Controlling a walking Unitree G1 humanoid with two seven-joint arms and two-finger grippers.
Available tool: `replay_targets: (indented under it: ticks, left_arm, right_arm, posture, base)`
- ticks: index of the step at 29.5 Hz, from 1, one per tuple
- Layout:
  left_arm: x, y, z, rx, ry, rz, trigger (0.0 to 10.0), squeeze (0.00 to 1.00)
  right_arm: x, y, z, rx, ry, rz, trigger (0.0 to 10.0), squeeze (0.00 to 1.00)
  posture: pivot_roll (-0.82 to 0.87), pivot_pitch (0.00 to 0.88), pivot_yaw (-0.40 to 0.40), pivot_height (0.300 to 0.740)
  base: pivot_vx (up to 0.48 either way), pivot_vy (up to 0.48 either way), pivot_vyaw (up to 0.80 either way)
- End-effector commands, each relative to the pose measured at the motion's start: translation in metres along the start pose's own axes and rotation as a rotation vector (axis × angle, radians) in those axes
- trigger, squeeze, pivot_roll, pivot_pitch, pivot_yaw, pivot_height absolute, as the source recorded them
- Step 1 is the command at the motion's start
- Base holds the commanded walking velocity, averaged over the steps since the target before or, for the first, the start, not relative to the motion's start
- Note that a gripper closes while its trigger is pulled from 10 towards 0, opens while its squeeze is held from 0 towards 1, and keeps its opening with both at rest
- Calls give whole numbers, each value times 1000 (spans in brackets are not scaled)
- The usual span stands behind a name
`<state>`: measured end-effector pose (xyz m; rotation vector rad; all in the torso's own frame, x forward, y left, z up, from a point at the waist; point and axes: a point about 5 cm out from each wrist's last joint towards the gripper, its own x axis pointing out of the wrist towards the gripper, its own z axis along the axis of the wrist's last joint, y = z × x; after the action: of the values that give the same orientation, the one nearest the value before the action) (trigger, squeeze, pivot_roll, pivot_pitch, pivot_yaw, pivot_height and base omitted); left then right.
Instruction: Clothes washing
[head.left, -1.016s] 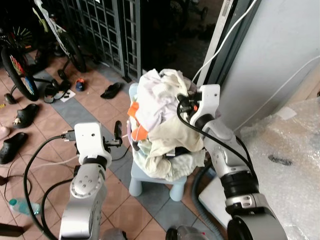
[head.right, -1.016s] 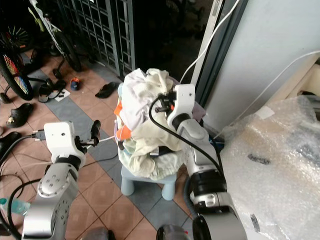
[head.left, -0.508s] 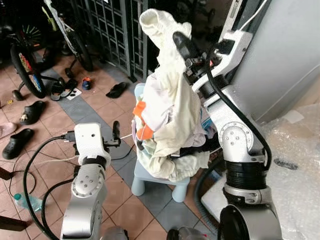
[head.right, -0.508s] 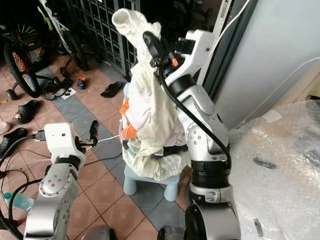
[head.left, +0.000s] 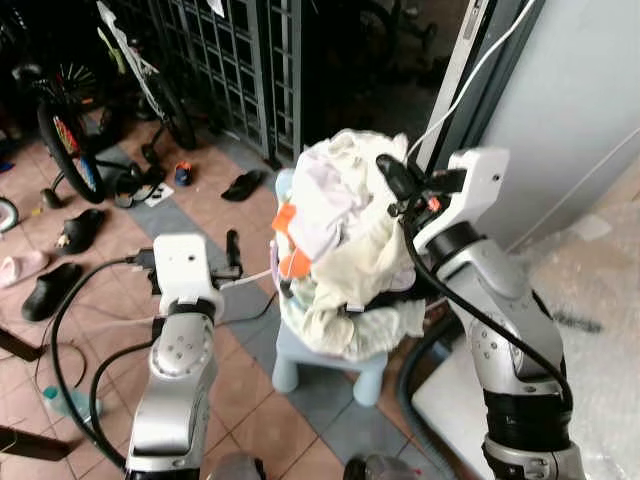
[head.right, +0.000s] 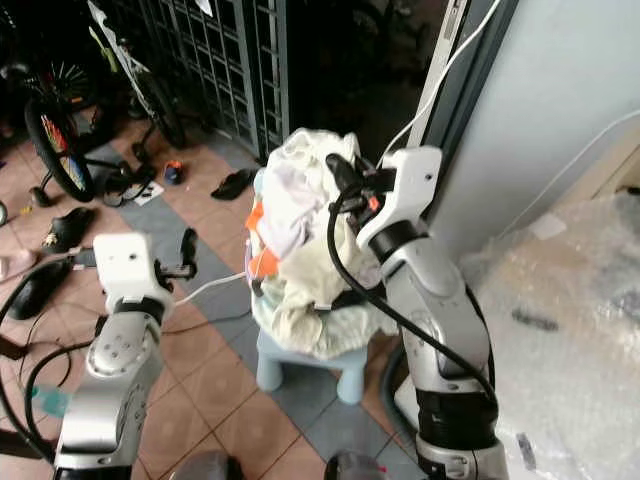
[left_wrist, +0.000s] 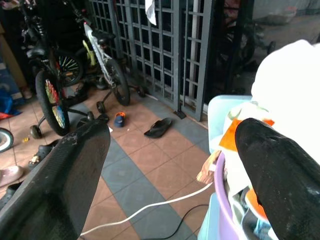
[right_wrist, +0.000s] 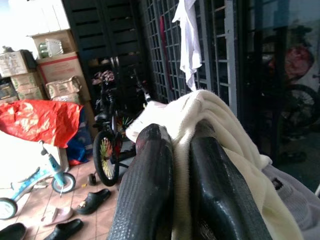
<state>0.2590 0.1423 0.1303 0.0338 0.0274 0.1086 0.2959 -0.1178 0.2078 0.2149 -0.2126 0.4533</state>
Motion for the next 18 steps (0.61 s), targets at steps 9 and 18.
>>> replay_targets:
  ticks: [9,18]
  left_arm:
    - [-1,1,-3,11,9,6,10000,0]
    - [-1,1,-3,0,4,2,10000,0]
  right_arm:
    - [5,8,8,-40,-44,15,0,0]
    - [7,-9,11,-172,-43,-126,10000,0]
  posture:
    - [-8,0,15,740]
    - [-13,0,13,740]
  base:
    - [-328,0,0]
    - [-30,0,0]
